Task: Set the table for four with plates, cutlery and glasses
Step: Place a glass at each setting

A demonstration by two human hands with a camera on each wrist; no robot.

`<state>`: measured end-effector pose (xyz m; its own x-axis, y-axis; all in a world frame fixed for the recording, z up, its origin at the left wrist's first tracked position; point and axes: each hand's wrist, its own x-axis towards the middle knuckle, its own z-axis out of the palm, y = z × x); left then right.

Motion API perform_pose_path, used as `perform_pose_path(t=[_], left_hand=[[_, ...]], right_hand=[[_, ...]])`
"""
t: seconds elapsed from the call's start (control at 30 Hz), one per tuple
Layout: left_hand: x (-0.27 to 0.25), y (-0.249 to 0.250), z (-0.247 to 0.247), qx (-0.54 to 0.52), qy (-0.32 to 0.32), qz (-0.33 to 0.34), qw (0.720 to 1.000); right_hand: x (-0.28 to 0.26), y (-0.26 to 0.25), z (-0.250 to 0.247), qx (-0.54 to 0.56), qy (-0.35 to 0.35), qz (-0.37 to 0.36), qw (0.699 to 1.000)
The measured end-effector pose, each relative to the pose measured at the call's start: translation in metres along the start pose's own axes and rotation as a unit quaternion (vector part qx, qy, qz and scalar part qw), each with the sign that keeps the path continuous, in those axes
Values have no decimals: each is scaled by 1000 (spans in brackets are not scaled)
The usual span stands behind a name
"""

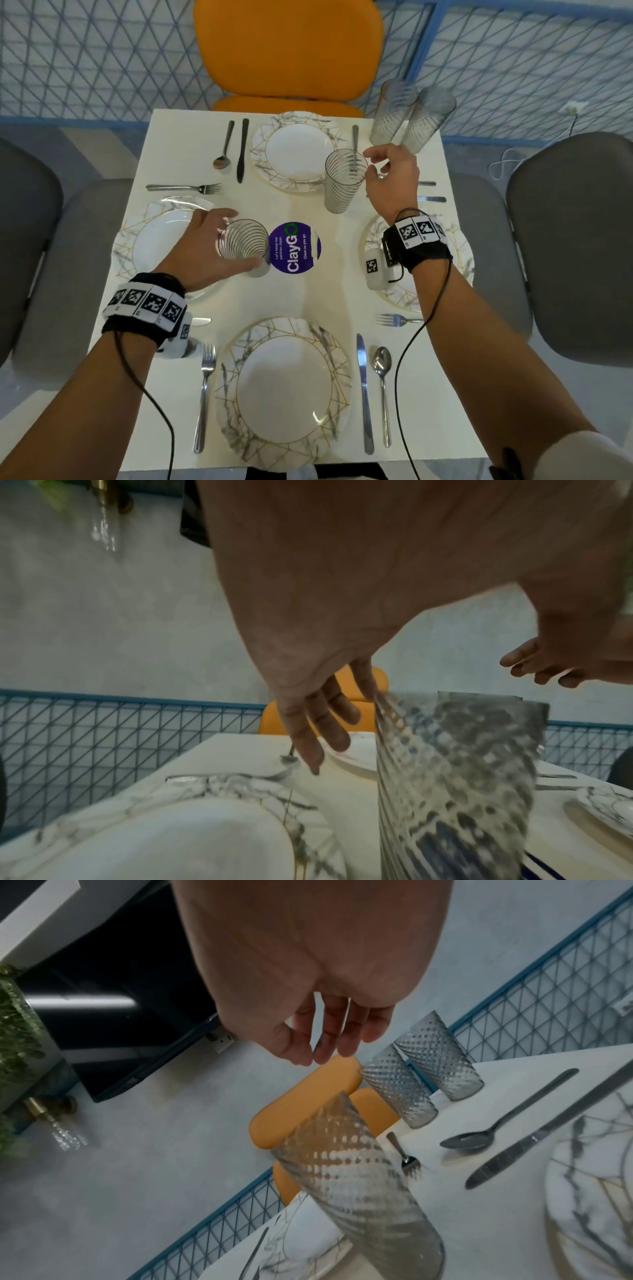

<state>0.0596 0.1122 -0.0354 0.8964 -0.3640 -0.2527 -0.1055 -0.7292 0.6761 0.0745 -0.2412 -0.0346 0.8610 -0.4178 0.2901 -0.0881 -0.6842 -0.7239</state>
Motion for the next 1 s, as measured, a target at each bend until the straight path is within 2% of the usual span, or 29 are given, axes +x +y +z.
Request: perform_pose_path(t=[0.13,0.3,0.4,0.57,0.8,1.0], left_hand=[[19,34,-19,8,61,32,998],[92,126,-17,13,96,117,988],[144,186,3,7,96,146,985],[222,244,52,36,83,114,989],[293,281,101,146,25,55,987],[336,295,122,230,-31,33,972]], right_hand=[[20,7,-15,7,11,-5,1000],[77,43,-38,-15,33,6,999],[114,69,-56,-86,15,24,996],[164,109,-73,-169,-24,51,984],[195,144,-79,-192,-164,84,964],[199,157,-69,-161,-171,69,969]])
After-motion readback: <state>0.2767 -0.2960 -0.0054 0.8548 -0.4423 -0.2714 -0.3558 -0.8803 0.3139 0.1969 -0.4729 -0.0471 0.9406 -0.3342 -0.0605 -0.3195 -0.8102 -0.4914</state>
